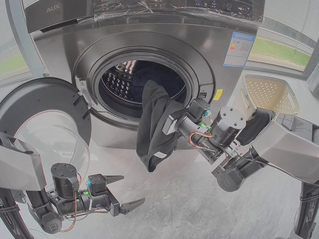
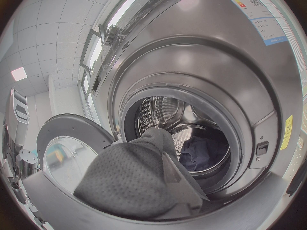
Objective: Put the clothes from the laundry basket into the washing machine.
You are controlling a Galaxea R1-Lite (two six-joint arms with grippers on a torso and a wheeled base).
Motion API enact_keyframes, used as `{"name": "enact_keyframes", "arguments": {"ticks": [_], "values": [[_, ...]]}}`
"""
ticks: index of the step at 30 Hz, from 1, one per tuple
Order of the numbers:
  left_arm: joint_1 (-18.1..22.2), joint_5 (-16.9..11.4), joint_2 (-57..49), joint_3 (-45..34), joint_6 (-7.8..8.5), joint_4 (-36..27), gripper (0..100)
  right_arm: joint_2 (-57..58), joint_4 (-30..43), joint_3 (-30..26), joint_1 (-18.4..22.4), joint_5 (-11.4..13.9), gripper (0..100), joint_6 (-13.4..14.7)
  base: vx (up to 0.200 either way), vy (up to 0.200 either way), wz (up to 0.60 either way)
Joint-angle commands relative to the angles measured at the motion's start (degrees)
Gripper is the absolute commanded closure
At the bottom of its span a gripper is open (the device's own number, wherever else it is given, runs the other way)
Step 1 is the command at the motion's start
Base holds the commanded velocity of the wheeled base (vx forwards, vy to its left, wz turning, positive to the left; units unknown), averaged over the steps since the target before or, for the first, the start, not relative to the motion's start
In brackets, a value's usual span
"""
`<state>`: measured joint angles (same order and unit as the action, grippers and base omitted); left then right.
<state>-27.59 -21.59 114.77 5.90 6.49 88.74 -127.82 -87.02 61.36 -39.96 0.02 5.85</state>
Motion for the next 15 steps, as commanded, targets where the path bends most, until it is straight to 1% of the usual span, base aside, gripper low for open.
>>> {"name": "enact_keyframes", "arguments": {"ticks": [1,2,3,4,5,6,7,8,9,10,11,15], "values": [[-1.1,0.4,-1.4,5.6,-0.60,0.0,0,-0.2,0.0,-0.3,-1.2,-0.1,100,0.0,0.000,0.000,0.00],[-1.5,0.5,-1.5,7.1,-1.21,0.0,0,-0.2,0.1,-0.3,-1.3,-0.1,100,-0.1,0.000,0.000,0.00],[-1.6,0.5,-1.5,7.5,-1.48,0.0,0,-0.2,0.1,-0.3,-1.3,-0.1,100,-0.1,0.000,0.000,0.00],[-2.8,0.9,-1.4,9.8,-2.79,0.0,0,-0.2,0.1,-0.3,-1.3,-0.1,100,-0.1,0.000,0.000,0.00],[-3.8,1.6,-1.1,11.0,-3.23,0.0,0,-0.3,0.1,-0.3,-1.3,-0.1,100,-0.1,0.000,0.000,0.00],[-4.7,2.4,-1.0,12.2,-3.50,0.0,0,-0.3,0.1,-0.3,-1.4,-0.1,100,-0.1,0.000,0.000,0.00],[-4.7,2.4,-1.0,12.2,-3.50,0.0,0,-0.3,0.1,-0.3,-1.4,-0.1,100,-0.1,0.000,0.000,0.00],[-6.2,4.5,-0.1,15.7,-4.11,-0.1,0,-0.5,0.1,0.0,-1.5,-0.1,100,-0.1,0.000,0.000,0.00],[-6.4,5.5,0.7,17.2,-4.38,-0.1,0,-0.8,0.2,0.2,-1.5,-0.1,100,-0.1,0.000,0.000,0.00],[-6.4,5.5,0.7,17.2,-4.38,-0.1,0,-0.8,0.2,0.2,-1.5,-0.1,100,-0.1,0.000,0.000,0.00],[-6.8,7.1,2.9,20.5,-4.82,-0.2,0,-1.3,0.1,0.3,-1.9,-0.2,100,-0.1,0.000,0.000,0.00],[-6.3,8.3,8.6,26.8,-4.90,-0.3,0,-0.8,0.0,-0.1,-2.8,-0.9,100,-0.1,0.000,0.000,0.00]]}}
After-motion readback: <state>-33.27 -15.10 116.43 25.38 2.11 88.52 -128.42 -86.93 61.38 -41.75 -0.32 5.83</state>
